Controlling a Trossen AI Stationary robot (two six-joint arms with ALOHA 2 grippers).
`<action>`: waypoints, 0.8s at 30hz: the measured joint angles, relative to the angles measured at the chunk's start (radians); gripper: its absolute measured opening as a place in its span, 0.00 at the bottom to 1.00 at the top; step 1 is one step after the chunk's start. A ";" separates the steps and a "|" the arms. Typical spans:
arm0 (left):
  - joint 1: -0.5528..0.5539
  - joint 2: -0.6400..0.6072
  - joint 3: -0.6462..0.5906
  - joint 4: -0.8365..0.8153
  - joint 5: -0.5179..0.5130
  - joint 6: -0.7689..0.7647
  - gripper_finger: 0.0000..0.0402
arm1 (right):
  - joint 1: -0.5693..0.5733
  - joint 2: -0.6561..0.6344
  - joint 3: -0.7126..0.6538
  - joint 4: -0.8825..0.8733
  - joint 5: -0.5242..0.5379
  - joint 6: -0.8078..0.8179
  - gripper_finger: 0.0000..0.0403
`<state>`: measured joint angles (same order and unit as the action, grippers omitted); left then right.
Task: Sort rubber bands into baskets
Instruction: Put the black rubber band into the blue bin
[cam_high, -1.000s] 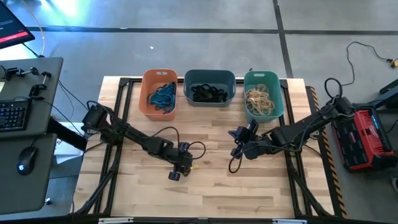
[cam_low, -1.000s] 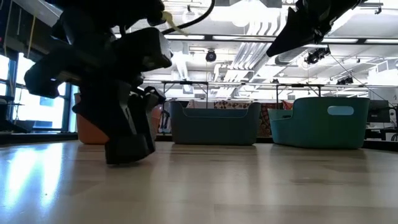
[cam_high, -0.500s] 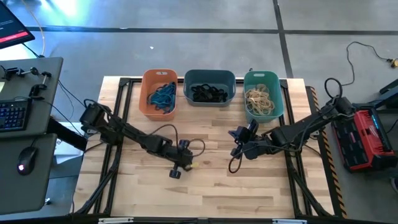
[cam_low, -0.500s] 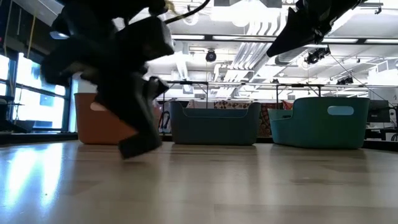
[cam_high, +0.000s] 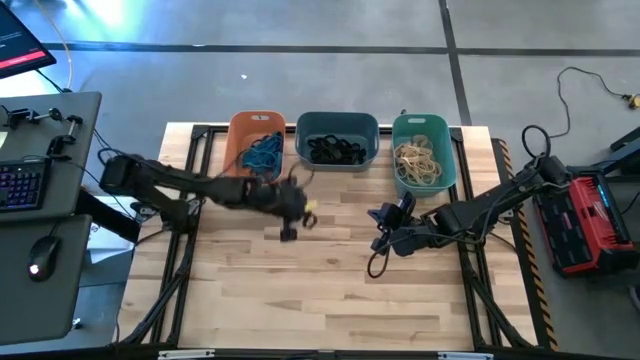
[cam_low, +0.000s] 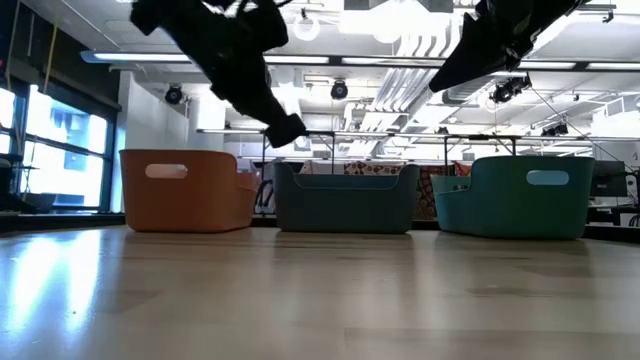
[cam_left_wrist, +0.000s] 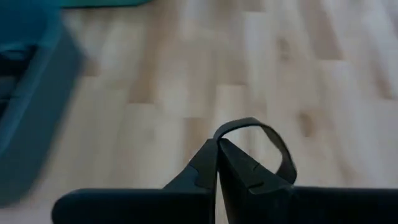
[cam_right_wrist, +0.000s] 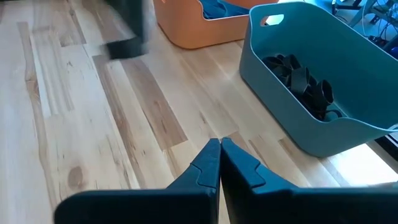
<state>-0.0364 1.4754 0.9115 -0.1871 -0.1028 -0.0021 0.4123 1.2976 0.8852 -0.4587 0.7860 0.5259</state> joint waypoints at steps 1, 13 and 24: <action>0.032 -0.006 0.012 -0.020 0.002 0.021 0.00 | 0.000 0.000 0.000 0.000 0.000 0.000 0.00; 0.358 0.064 0.300 -0.208 0.047 0.230 0.00 | 0.000 0.000 0.000 -0.006 0.008 0.016 0.00; 0.521 0.342 0.639 -0.450 0.136 0.352 0.00 | 0.000 0.000 0.000 -0.019 0.019 0.016 0.00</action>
<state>0.4850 1.8175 1.5503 -0.6368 0.0333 0.3496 0.4122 1.2976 0.8848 -0.4779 0.8046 0.5422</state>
